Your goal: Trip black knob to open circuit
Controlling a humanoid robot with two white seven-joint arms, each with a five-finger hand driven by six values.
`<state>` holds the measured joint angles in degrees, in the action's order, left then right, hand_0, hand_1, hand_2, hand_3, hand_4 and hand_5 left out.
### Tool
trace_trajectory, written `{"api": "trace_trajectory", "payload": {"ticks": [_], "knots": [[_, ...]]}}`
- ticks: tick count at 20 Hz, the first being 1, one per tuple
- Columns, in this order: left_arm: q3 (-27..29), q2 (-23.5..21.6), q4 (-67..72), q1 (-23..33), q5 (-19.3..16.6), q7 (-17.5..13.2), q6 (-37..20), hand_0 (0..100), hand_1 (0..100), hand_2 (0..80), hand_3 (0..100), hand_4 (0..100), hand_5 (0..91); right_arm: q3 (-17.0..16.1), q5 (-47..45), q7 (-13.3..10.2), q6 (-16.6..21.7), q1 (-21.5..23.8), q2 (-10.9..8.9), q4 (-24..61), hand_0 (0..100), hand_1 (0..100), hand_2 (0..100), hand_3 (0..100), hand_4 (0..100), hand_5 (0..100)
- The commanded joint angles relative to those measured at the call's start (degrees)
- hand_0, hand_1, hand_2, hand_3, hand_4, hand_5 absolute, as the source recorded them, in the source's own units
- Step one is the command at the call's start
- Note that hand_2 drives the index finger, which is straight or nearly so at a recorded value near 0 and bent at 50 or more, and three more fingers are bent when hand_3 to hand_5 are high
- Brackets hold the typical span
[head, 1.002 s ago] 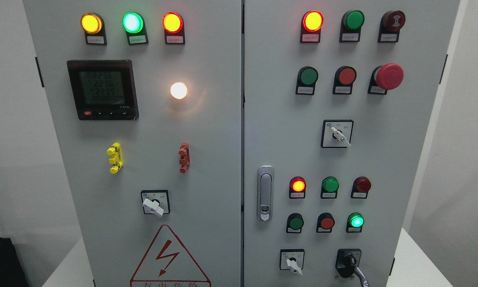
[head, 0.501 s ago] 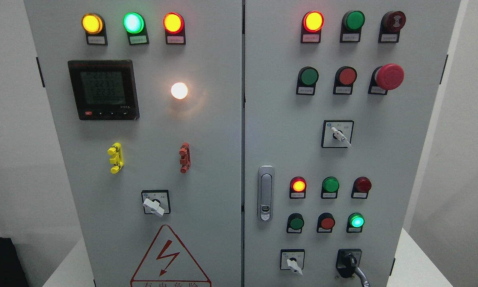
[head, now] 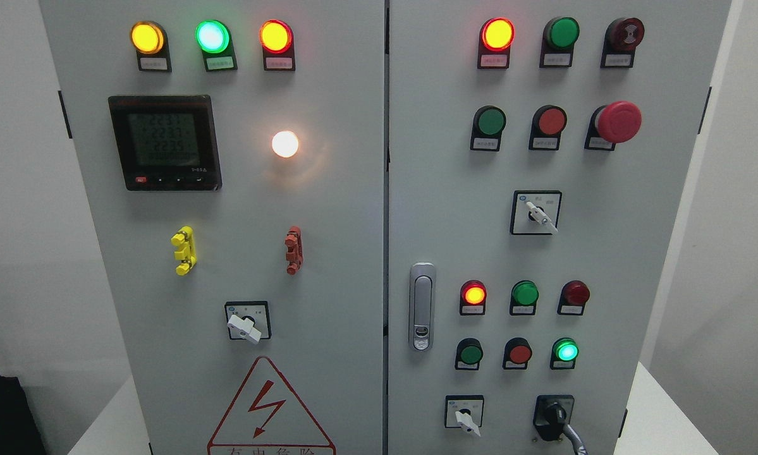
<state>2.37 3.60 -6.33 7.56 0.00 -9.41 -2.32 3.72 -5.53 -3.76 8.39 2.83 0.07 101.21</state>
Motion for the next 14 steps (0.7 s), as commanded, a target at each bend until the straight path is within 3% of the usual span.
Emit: {"api": "trace_trajectory", "payload": {"ticks": [1, 14], "knots": [[0.0, 0.0, 0.0, 0.0, -1.3, 0.0, 0.0, 12, 39, 0.0, 0, 0, 0.0, -0.1, 0.0, -0.4, 0.0, 0.2, 0.99, 0.2, 0, 0, 0, 100, 100, 100], [0.0, 0.0, 0.0, 0.0, -1.3, 0.0, 0.0, 12, 39, 0.0, 0, 0, 0.0, -0.6, 0.0, -0.5, 0.0, 0.3, 0.46, 0.3, 0, 0, 0, 100, 100, 100]]}}
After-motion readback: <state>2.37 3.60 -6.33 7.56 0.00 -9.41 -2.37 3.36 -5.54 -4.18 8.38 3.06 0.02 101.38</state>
